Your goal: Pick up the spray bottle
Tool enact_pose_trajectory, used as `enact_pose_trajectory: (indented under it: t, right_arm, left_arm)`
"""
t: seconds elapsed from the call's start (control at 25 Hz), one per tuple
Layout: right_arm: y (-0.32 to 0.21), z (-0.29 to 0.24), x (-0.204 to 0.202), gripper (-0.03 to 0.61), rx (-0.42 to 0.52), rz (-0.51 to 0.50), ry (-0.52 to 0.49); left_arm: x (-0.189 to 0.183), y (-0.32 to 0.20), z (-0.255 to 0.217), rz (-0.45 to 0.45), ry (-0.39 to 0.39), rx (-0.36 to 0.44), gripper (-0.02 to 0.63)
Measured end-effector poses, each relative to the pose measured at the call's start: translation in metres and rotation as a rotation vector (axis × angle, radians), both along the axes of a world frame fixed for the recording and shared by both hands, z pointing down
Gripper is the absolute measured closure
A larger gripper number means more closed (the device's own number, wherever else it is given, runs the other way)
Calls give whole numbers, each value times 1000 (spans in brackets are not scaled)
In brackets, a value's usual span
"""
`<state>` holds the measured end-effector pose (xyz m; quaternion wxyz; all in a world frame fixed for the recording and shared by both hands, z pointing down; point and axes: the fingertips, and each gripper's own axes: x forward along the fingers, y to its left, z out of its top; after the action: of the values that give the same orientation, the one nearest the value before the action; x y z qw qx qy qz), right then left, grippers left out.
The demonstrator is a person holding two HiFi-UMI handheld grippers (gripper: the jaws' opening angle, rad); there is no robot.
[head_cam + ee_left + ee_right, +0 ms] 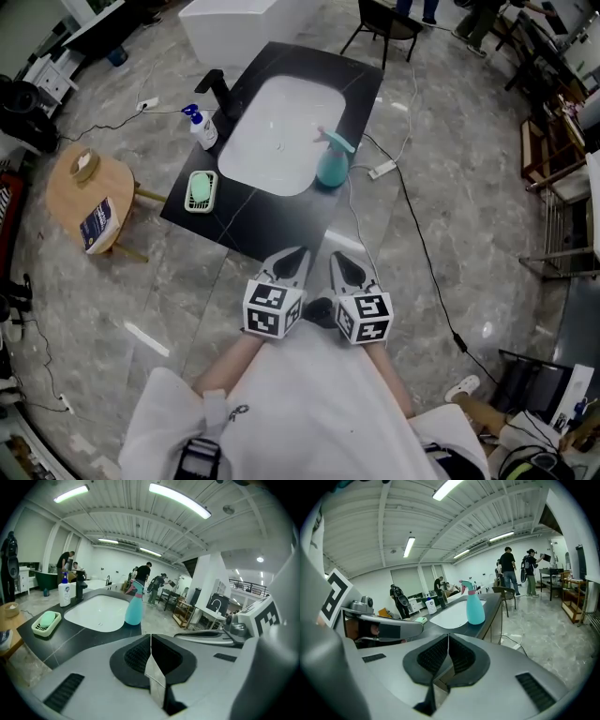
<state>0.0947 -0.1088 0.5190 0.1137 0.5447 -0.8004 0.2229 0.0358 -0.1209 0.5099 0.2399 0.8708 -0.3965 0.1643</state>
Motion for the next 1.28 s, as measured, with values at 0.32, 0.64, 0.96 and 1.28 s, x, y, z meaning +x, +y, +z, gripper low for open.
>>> enact_pose_trajectory:
  t: [0.32, 0.64, 0.96, 1.28]
  right_arm:
    - [-11, 1, 14, 551, -4, -110, -63]
    - [-21, 5, 38, 551, -14, -155, -71]
    - [-28, 4, 47, 551, -14, -176, -67]
    - [-29, 1, 49, 551, -6, -177, -68]
  left_arm:
    - [18, -7, 0, -81, -19, 6, 586]
    - [34, -16, 6, -149, -10, -19, 586]
    - [47, -15, 3, -165, -17, -24, 586]
    - [43, -19, 2, -193, -1, -25, 586]
